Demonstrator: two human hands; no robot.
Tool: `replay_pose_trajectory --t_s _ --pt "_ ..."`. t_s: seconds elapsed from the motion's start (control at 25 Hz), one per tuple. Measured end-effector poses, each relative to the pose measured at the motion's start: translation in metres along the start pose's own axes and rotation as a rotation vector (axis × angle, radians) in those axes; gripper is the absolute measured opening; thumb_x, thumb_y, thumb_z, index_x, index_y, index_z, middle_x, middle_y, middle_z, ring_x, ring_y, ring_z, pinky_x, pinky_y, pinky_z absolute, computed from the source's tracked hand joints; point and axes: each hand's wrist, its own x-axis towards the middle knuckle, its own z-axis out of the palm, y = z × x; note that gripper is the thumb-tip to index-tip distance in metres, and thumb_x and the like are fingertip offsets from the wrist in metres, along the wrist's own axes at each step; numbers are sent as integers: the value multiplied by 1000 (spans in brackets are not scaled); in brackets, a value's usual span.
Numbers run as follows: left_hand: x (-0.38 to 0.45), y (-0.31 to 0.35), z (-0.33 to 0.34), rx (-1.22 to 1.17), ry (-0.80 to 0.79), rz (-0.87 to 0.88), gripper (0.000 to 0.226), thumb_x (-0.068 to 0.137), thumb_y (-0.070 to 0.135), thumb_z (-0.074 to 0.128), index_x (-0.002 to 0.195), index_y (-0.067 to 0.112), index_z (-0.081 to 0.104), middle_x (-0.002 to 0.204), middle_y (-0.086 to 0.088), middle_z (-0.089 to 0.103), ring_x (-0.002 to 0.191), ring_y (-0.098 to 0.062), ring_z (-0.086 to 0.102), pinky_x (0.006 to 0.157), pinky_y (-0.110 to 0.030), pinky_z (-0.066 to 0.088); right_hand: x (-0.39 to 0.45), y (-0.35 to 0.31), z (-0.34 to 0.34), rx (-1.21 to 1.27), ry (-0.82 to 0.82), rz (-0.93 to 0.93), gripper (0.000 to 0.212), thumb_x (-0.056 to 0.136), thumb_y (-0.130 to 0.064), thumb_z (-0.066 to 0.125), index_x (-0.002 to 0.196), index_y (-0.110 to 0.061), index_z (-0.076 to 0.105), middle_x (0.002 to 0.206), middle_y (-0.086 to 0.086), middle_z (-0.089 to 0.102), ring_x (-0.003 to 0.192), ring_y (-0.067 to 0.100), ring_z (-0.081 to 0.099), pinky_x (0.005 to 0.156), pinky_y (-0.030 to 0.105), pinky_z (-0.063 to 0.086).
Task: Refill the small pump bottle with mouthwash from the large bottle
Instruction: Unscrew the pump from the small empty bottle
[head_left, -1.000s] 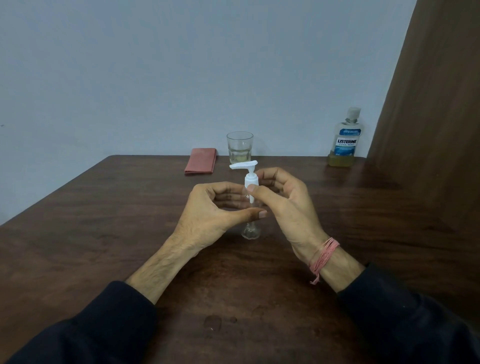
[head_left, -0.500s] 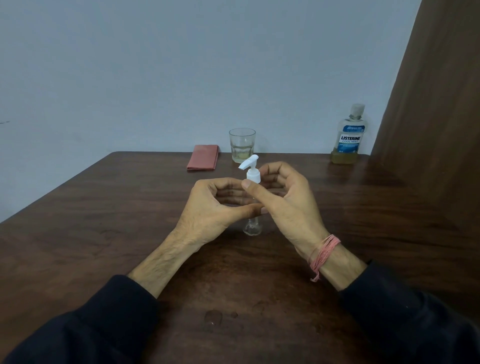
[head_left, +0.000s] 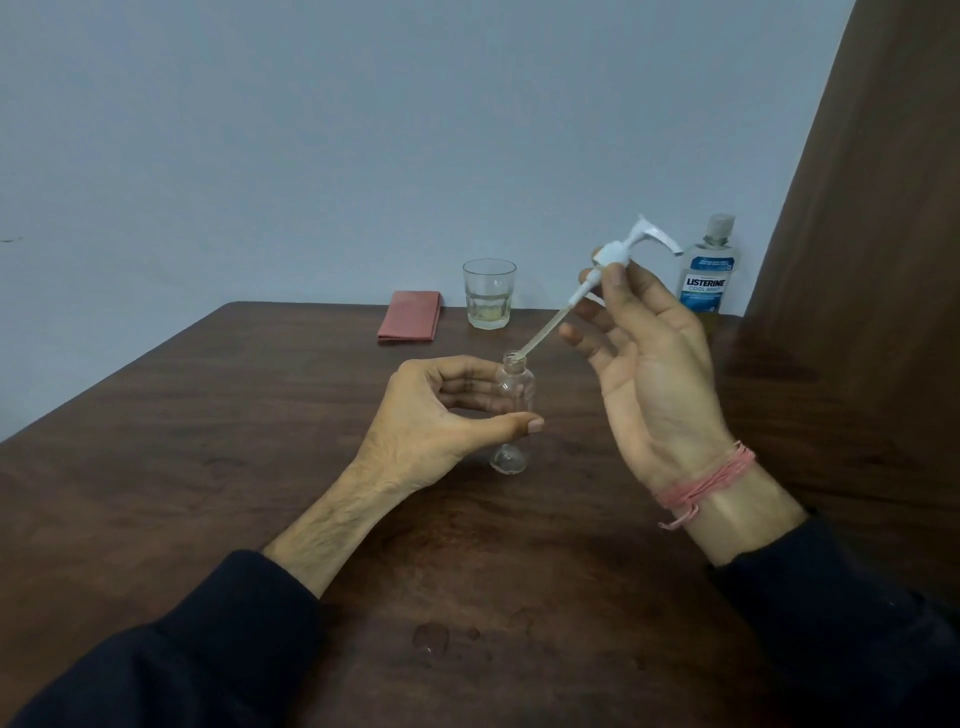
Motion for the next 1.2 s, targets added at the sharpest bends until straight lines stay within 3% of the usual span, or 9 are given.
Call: replay_pose_trajectory --t_s 0.12,0.24,0.32,0.4,0.48,0.56,0.72,0.88,1.2 --pt "0 1 0 1 3 -16 47 69 19 110 112 16 90 105 1 92 101 -19 90 102 -39 70 11 -9 -15 127 115 78 9 104 -17 68 109 -14 75 102 2 76 90 12 73 81 31 63" --pt "0 3 -2 16 5 -25 48 69 24 109 112 18 90 103 3 92 100 -16 89 101 -39 70 23 -11 -35 97 232 172 9 99 -22 76 105 -14 77 96 1 77 85 11 72 75 27 63" --pt "0 3 -4 14 15 -22 50 67 26 110 113 19 90 104 3 92 101 -16 89 103 -41 69 29 -9 -51 -75 290 258 10 96 -22 80 100 -12 79 88 1 78 83 13 73 68 25 62" --pt "1 2 -4 12 31 -18 53 64 30 110 111 19 90 104 2 92 101 -19 90 105 -43 69 32 -2 -65 -425 302 302 17 94 -24 84 103 -10 81 89 1 80 91 18 77 68 25 63" --pt "1 2 -3 7 38 -21 55 60 34 109 110 19 90 105 2 92 101 -19 90 105 -44 69 34 10 -76 -857 277 279 26 93 -30 85 113 -13 82 97 0 81 99 19 78 79 30 65" --pt "0 2 -3 4 34 -25 56 60 34 109 111 19 90 105 2 92 102 -18 90 106 -44 69 34 18 -81 -1079 243 250 27 89 -35 87 110 -18 82 96 -2 80 96 16 76 91 40 66" --pt "1 4 -3 25 32 -53 56 62 33 108 112 20 89 105 5 91 101 -14 89 106 -45 69 33 25 -82 -1246 199 227 27 82 -42 92 98 -22 84 85 -7 80 87 11 76 89 40 67" --pt "1 5 -3 33 33 -73 55 64 30 109 114 19 88 105 6 91 100 -11 89 104 -41 69 30 28 -78 -1412 156 185 31 80 -45 94 99 -22 87 94 -9 82 98 8 72 88 28 57" --pt "-2 9 -4 44 28 -51 56 62 33 107 113 21 88 105 7 91 99 -11 89 100 -34 70 31 35 -74 -1565 156 203 44 75 -57 93 105 -26 85 112 -7 82 109 14 71 88 31 57"
